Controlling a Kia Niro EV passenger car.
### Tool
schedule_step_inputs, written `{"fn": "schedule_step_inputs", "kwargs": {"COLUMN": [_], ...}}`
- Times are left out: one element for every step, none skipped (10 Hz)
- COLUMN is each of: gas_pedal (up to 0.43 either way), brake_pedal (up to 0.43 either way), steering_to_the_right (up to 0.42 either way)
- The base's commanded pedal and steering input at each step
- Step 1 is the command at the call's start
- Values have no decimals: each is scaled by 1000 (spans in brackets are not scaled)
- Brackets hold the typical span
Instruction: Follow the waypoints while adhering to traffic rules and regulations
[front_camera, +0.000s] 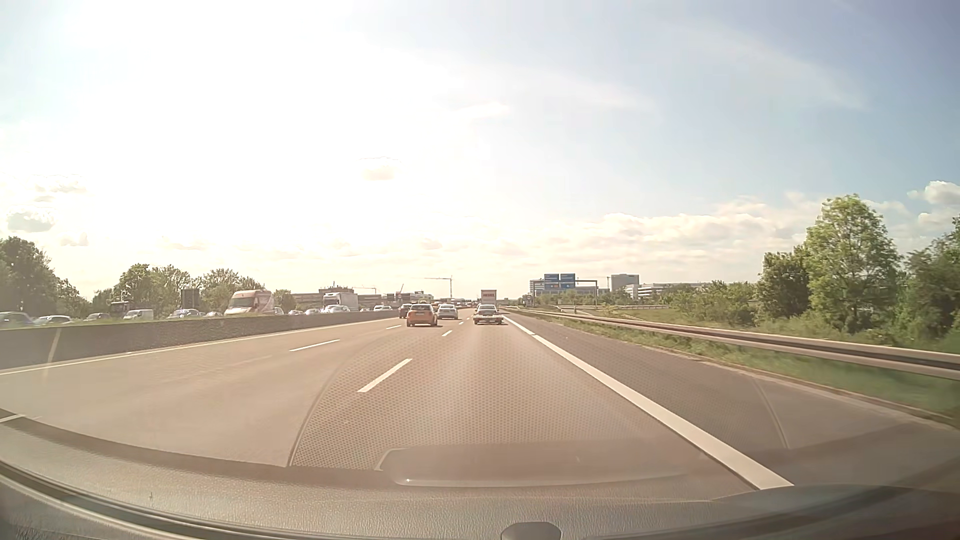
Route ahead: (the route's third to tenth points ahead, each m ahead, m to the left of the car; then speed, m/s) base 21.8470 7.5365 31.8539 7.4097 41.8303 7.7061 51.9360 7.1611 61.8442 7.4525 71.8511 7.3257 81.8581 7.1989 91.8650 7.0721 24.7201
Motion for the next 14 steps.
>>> {"fn": "schedule_step_inputs", "kwargs": {"gas_pedal": [118,110,98,79,59,39,8,0,0,0,0,0,0,0], "brake_pedal": [0,0,0,0,0,0,0,0,0,0,0,0,0,0], "steering_to_the_right": [-3,-3,-3,-3,-3,-3,-3,-3,-3,-3,-3,-3,-3,-3]}}
